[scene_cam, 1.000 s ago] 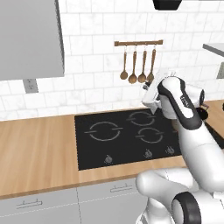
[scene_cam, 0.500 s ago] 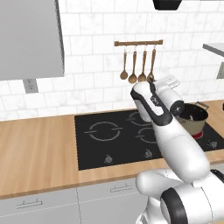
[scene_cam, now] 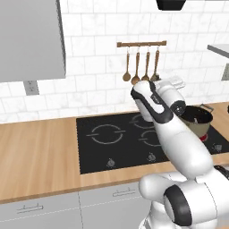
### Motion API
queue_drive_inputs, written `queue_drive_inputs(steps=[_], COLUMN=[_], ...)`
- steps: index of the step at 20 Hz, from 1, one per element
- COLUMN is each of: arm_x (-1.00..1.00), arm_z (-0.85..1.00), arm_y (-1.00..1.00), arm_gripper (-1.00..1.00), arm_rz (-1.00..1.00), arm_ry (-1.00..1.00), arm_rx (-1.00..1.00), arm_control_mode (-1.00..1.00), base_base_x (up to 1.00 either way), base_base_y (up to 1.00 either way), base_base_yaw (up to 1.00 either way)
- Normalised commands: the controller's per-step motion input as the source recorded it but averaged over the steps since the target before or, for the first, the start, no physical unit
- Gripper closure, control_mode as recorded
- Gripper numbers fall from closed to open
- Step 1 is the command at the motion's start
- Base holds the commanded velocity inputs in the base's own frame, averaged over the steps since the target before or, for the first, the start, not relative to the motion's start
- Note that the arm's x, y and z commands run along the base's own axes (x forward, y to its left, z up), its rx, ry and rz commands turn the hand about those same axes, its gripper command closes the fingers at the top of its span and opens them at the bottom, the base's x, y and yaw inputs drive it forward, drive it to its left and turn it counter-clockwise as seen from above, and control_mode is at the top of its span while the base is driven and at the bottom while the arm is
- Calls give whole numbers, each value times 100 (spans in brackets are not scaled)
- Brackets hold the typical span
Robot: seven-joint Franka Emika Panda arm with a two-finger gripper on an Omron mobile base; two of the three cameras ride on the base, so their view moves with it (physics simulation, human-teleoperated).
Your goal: Put the bell pepper and garlic in the pot. Retrieve the spatula and lightly stir the vegetables in the pot.
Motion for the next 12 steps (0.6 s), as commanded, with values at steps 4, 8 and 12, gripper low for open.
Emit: queue_drive_inputs(steps=[4, 8, 12], arm_x=[10, 14, 13], arm_z=[33, 8, 3], arm_y=[-81, -82, -86], arm_gripper=[100, 100, 100], arm_rz=[-12, -11, -12], arm_ry=[-4, 1, 6], arm_rx=[8, 1, 0], arm_control_mode=[-100, -100, -100], base_base_x=[0, 0, 0], base_base_y=[0, 0, 0], base_base_yaw=[0, 0, 0])
